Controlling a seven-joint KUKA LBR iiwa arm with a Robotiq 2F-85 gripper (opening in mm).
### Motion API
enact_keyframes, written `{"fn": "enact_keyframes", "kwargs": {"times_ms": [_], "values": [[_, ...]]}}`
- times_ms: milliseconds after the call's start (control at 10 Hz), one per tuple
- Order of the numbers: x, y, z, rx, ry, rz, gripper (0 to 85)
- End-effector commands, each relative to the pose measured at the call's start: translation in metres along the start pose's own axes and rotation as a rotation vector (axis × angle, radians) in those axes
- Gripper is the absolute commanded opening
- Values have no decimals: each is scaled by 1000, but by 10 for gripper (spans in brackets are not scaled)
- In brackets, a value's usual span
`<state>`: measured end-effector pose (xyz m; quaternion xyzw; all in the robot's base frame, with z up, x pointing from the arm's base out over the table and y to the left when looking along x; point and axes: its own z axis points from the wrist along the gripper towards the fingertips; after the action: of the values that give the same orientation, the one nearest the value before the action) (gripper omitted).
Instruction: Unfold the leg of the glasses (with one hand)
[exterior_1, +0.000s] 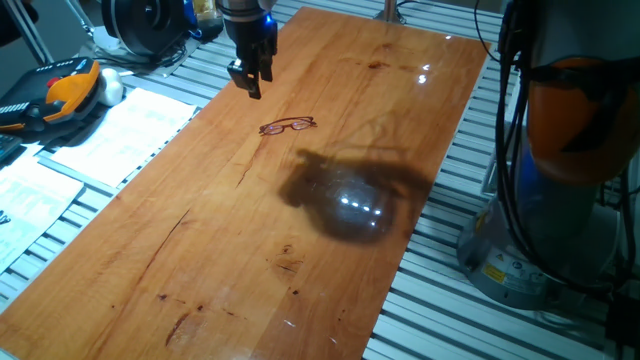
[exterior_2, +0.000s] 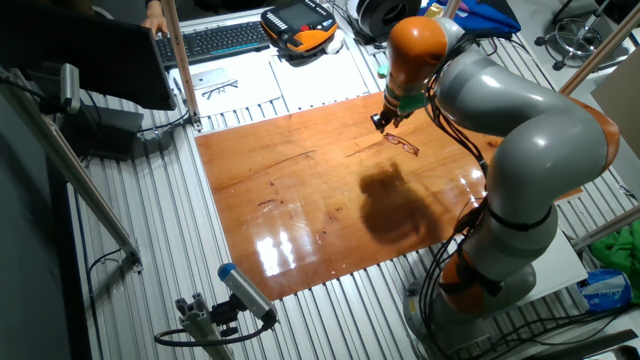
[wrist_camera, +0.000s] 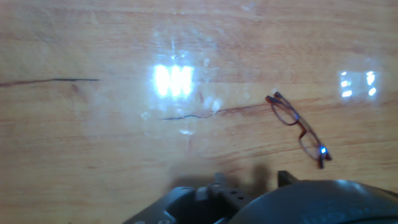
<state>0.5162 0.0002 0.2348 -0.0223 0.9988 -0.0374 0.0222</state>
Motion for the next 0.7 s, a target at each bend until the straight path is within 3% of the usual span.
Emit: {"fn": "enact_keyframes", "kwargs": {"times_ms": [0, 400, 600], "values": [[-1, 1, 0, -1, 7, 0, 0], [-9, -2, 6, -5, 25, -13, 0], [-13, -4, 10, 7, 28, -28, 0]]}}
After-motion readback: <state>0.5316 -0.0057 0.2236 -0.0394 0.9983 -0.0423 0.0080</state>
